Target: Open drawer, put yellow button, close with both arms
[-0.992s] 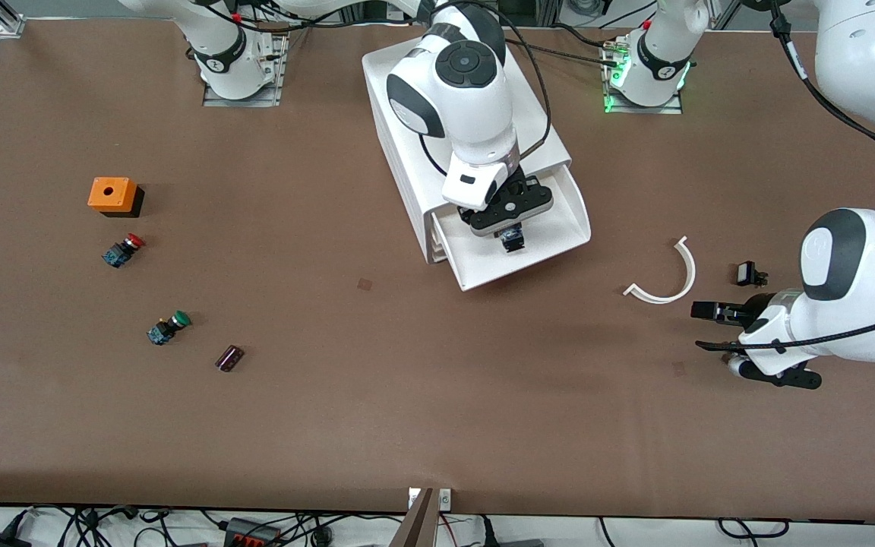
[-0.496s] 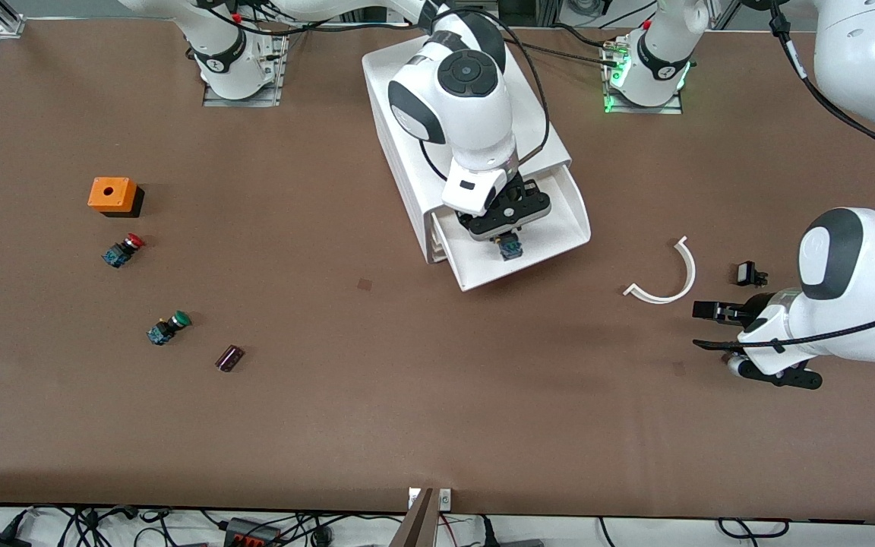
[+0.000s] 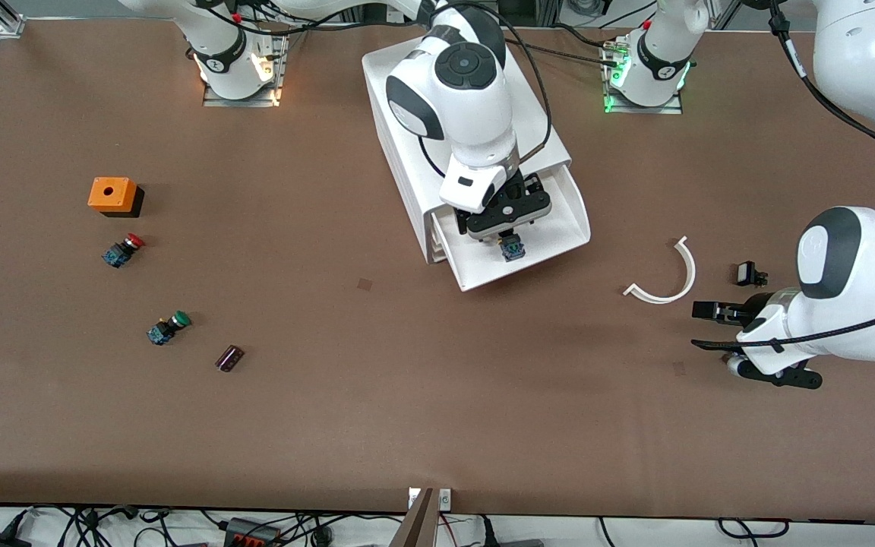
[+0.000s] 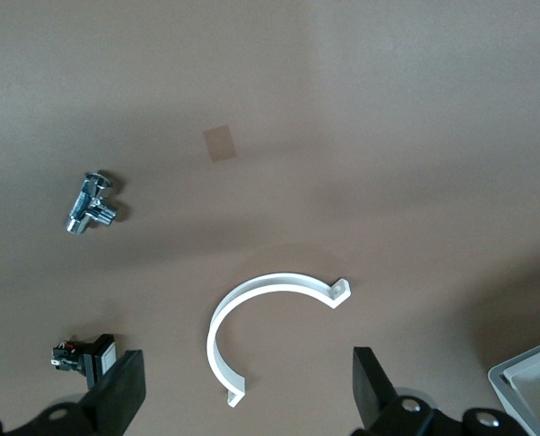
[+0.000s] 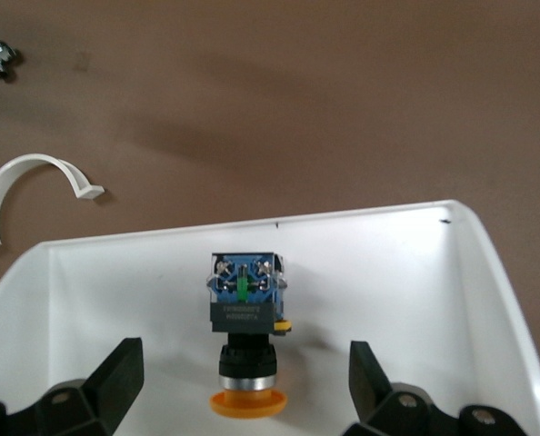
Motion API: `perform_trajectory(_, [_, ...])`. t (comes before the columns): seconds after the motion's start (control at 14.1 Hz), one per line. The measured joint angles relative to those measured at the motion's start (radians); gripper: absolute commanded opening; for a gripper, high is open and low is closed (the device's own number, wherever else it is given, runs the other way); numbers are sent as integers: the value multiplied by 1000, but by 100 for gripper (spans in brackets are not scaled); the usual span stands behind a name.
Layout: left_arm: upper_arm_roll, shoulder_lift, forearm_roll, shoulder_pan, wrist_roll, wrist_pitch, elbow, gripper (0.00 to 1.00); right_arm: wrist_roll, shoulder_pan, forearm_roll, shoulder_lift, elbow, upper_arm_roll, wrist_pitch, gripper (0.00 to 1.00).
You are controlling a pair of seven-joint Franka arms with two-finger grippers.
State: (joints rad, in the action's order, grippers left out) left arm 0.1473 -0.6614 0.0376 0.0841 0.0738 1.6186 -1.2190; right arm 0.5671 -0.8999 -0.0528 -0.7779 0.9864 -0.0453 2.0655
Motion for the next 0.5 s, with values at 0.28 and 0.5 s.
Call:
perform_trajectory(0.28, [1,0,-1,-2,-71,10,-1,100,3,38,0,21,-73,-10,-78,100])
perform_trajectory(0.5, [15,0,-43,-5,-206,10,-6,100,0,102,3,53,-84,-14,-180,100])
